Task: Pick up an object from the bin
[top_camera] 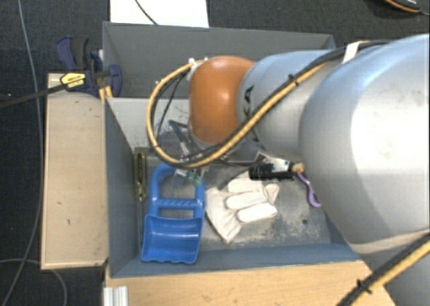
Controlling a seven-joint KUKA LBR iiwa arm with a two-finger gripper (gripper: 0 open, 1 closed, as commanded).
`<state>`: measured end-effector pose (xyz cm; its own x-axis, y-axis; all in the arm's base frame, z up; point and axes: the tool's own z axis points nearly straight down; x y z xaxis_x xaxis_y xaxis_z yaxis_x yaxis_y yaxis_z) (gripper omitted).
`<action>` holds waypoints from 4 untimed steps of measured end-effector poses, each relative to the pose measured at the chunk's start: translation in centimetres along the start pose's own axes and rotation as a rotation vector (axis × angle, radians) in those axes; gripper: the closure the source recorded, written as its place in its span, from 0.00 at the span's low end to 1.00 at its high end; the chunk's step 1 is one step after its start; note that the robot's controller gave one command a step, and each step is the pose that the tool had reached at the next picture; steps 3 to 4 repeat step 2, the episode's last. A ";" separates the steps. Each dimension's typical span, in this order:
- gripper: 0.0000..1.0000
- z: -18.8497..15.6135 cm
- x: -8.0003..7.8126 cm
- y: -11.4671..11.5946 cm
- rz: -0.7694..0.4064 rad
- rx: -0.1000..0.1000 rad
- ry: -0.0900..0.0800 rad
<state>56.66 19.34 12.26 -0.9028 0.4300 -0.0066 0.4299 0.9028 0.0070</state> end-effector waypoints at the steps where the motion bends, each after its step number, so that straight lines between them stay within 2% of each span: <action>1: 1.00 -3.1 0.0 -0.1 -0.002 0.003 0.004; 2: 1.00 -7.1 0.0 0.0 -0.004 0.001 0.002; 4: 1.00 -7.1 0.0 0.0 -0.004 0.001 0.002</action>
Offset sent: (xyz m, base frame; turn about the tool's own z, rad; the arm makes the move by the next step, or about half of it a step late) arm -0.0010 -0.0005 0.0313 -0.0007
